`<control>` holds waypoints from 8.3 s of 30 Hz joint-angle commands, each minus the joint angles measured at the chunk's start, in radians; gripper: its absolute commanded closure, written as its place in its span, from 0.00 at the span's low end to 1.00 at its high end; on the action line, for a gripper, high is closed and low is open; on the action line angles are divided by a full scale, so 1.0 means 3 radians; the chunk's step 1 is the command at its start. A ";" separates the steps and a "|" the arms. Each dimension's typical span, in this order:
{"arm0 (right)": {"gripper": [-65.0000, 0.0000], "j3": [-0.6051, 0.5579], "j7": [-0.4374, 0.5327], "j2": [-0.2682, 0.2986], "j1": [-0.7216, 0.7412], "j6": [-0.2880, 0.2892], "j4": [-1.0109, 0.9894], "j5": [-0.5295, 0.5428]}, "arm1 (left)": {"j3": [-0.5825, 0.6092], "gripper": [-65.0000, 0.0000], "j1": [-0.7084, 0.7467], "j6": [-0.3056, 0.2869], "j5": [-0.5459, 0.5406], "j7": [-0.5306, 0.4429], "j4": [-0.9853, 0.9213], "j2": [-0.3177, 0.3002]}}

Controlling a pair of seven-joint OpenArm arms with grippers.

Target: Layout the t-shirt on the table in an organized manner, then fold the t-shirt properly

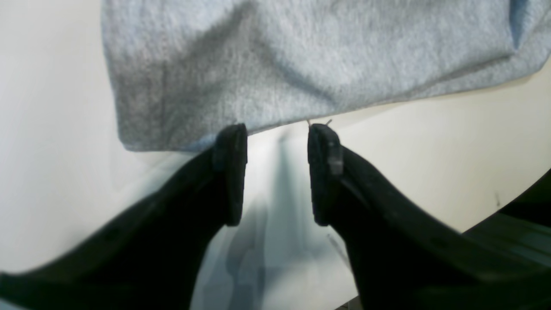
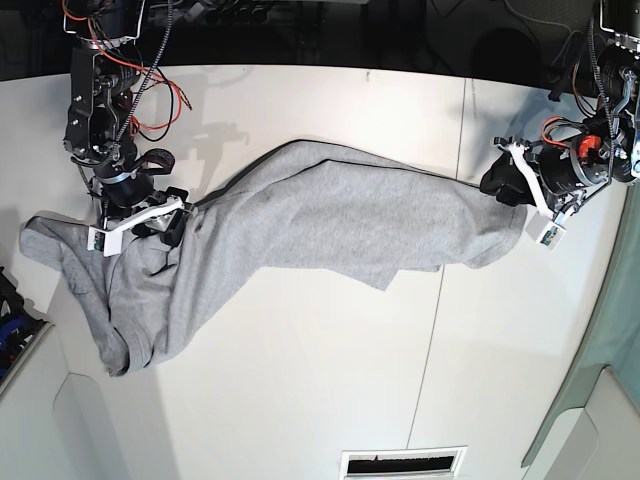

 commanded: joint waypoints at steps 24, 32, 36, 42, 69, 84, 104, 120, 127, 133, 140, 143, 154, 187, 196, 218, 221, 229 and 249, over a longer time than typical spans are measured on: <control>0.51 0.0009 0.0117 0.0018 0.0366 0.0048 -0.0272 -0.0045 | -0.0028 0.61 -0.0036 -0.0036 -0.0046 -0.0033 0.0045 -0.0056; 0.51 0.0009 0.0374 0.0017 0.0399 0.0066 -0.0350 -0.0034 | -0.0028 0.61 -0.0036 -0.0036 -0.0046 -0.0032 0.0045 -0.0056; 0.61 0.0009 0.0373 0.0017 0.0440 0.0065 -0.0367 -0.0037 | -0.0028 0.61 -0.0036 -0.0036 -0.0045 -0.0032 0.0045 -0.0056; 1.00 0.0009 0.0423 0.0017 0.0432 0.0065 -0.0367 -0.0181 | -0.0028 0.61 -0.0037 -0.0036 -0.0046 -0.0033 0.0045 -0.0056; 1.00 0.0409 0.0062 0.0037 -0.0618 0.0622 0.1775 0.0130 | -0.0028 0.61 -0.0037 -0.0034 0.0042 -0.0033 0.0045 -0.0056; 1.00 0.1455 -0.0507 0.0036 -0.1999 0.0916 0.2506 0.1003 | -0.0028 0.61 -0.0037 -0.0034 -0.0023 0.0029 0.0045 -0.0057; 0.62 0.1438 -0.0505 0.0158 -0.1705 0.0914 0.1377 0.1227 | -0.0028 0.61 -0.0038 -0.0209 -0.0247 0.0036 0.0308 -0.0056; 0.62 0.1513 -0.0501 0.1039 -0.0684 0.0673 0.1179 0.0708 | 0.1260 0.61 0.0001 -0.0117 0.0258 0.0097 0.1443 0.0562; 0.62 0.1513 -0.0465 0.1494 -0.0046 0.0675 0.0032 0.0713 | 0.2202 0.61 0.0000 0.0496 0.1258 -0.0215 0.1150 0.1054; 0.44 0.1507 -0.0324 0.1740 0.0403 0.0711 -0.0909 0.0715 | 0.2394 0.61 0.0000 0.0540 0.1368 -0.0238 0.0763 0.1422; 0.43 0.1263 -0.0245 0.1732 0.0730 0.0739 -0.1541 0.0722 | 0.2394 0.61 -0.0010 0.0539 0.1432 -0.0359 0.0448 0.1687; 0.43 0.1034 -0.0114 0.1694 0.0830 0.0735 -0.1700 0.0683 | 0.2394 0.61 -0.0043 0.0539 0.1429 -0.0365 0.0392 0.1699; 0.43 0.0758 -0.0103 0.1321 0.0876 0.0519 -0.1812 0.0451 | 0.2403 0.69 -0.0276 0.0337 0.1321 -0.0251 -0.0229 0.1699; 1.00 0.0759 0.0581 0.1386 0.1348 0.0940 -0.1755 0.0263 | 0.2370 1.00 -0.0752 0.0440 0.1399 -0.0003 -0.0462 0.1330; 1.00 0.0759 0.0584 0.1437 0.1481 0.0963 -0.1755 0.0266 | 0.2370 1.00 -0.0879 0.0441 0.1399 0.0015 -0.0462 0.0858; 0.58 0.0754 0.0598 0.1764 0.1666 0.0963 -0.1733 0.0270 | 0.2372 1.00 -0.0877 -0.0315 0.1125 0.0114 -0.0462 0.0451; 0.46 0.0757 0.0198 0.1751 0.1589 0.0965 -0.1732 0.0596 | 0.2372 1.00 -0.0877 -0.0412 0.0947 0.0114 -0.0462 0.0451; 0.46 0.1142 -0.1162 0.1619 0.1207 0.1063 -0.1548 0.1485 | 0.2372 0.96 -0.0877 -0.0412 0.0654 0.0116 -0.0462 0.0453; 0.46 0.0941 -0.0626 0.0661 -0.0067 0.1057 -0.0200 0.0834 | 0.2372 0.57 -0.0877 -0.0452 0.0300 0.0093 -0.0313 0.0468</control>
